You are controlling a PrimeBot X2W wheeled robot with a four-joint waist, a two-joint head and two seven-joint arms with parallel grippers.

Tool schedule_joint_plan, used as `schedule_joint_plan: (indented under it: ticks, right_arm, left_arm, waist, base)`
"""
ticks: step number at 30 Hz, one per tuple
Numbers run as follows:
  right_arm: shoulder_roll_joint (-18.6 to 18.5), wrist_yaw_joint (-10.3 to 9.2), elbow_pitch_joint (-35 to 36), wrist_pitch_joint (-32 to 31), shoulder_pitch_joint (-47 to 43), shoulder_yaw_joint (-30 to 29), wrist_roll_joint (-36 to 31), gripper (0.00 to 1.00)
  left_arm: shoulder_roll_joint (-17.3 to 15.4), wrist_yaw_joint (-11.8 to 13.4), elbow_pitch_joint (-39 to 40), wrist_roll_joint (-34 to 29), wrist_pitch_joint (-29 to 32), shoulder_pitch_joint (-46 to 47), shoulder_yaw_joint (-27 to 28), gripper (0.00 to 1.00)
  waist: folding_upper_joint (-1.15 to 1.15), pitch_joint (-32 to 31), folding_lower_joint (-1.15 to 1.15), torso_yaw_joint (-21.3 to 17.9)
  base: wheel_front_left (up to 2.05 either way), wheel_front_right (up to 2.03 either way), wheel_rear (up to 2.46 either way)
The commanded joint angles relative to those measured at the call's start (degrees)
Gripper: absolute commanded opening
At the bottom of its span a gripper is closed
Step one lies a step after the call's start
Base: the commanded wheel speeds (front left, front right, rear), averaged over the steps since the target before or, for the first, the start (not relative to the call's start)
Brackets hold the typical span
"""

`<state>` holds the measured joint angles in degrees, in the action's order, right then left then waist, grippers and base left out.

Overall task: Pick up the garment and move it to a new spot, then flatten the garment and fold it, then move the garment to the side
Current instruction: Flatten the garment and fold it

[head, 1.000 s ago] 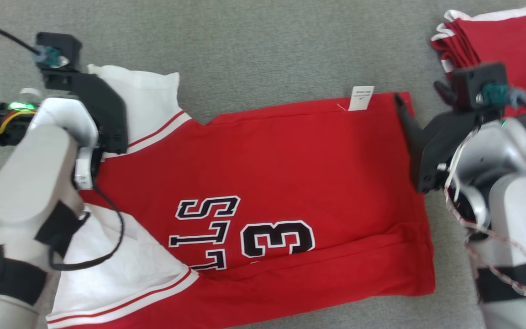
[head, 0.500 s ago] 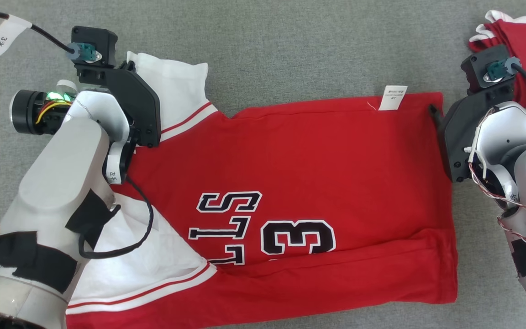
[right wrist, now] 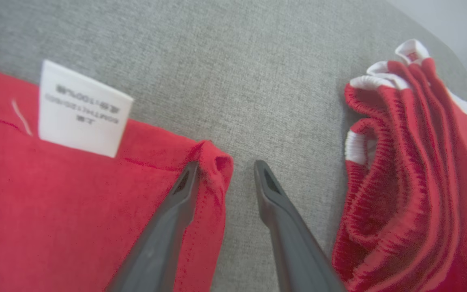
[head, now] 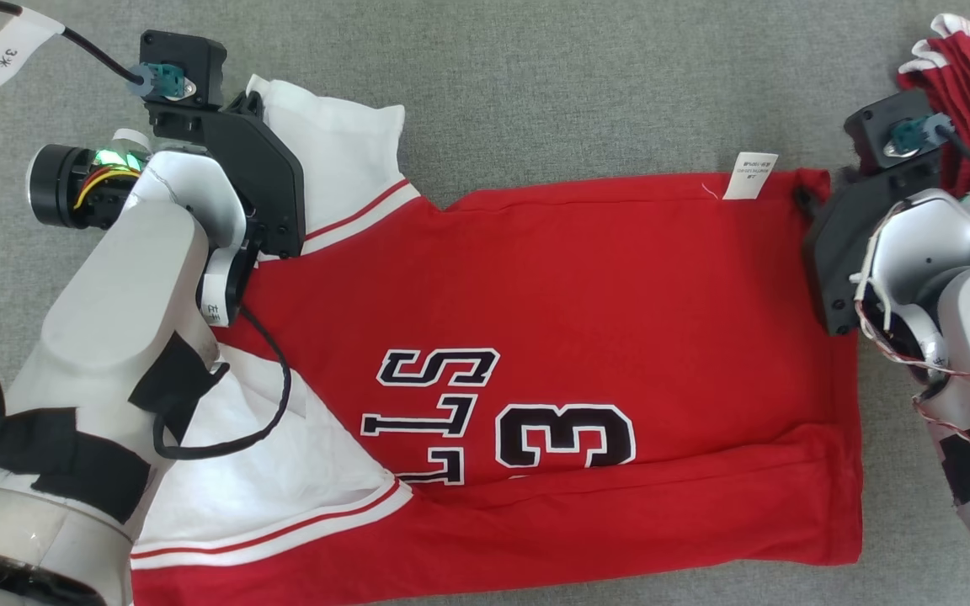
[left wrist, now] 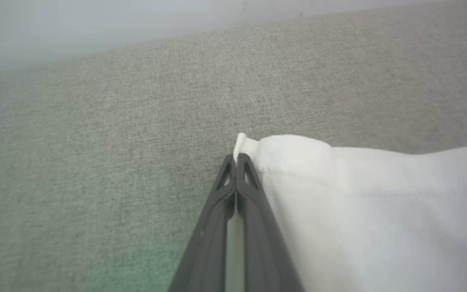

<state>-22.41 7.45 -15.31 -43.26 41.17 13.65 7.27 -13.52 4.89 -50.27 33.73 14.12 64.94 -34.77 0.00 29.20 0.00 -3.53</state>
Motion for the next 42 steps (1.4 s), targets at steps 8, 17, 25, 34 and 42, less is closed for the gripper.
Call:
schedule_joint_plan:
  ticks: [8, 17, 25, 34, 42]
  right_arm:
    - [0.98, 0.02, -1.3, 6.04, -0.42, -0.04, 0.07, 0.0]
    - [1.84, 0.02, -0.76, 12.69, -3.64, -2.82, 0.65, 0.0]
    - [0.58, 0.03, 3.84, 18.29, -10.17, -4.7, 1.95, 0.0]
    - [0.25, 0.02, 13.53, 18.46, -22.69, -4.95, 2.19, 0.0]
    - [-1.6, 0.02, 14.65, 16.07, -27.11, -2.36, 1.51, 0.0]
  left_arm:
    - [-0.43, 0.15, 0.71, -0.26, -7.95, 0.83, 1.0, 0.0]
    - [-2.11, 0.8, 4.94, 0.96, -16.49, -3.1, 3.15, 0.0]
    - [-4.85, 2.41, 14.78, 1.58, -19.58, -13.35, 3.18, 0.0]
    - [-11.37, 8.62, 33.81, 1.42, -21.56, -30.74, 3.99, 0.0]
    - [-14.28, 14.9, 49.26, 6.12, -21.41, -49.04, 6.54, 0.0]
  waist:
    - [0.0, -0.48, 0.0, 0.09]
    - [0.0, -3.09, 0.0, 1.49]
    - [0.0, -7.35, 0.0, 3.65]
    - [0.0, -11.48, 0.0, 2.92]
    - [0.0, -13.51, 0.0, 2.21]
  base:
    - [0.0, 0.0, 0.0]
    - [0.0, 0.0, 0.0]
    - [0.0, 0.0, 0.0]
    - [0.0, 0.0, 0.0]
    - [0.0, 0.0, 0.0]
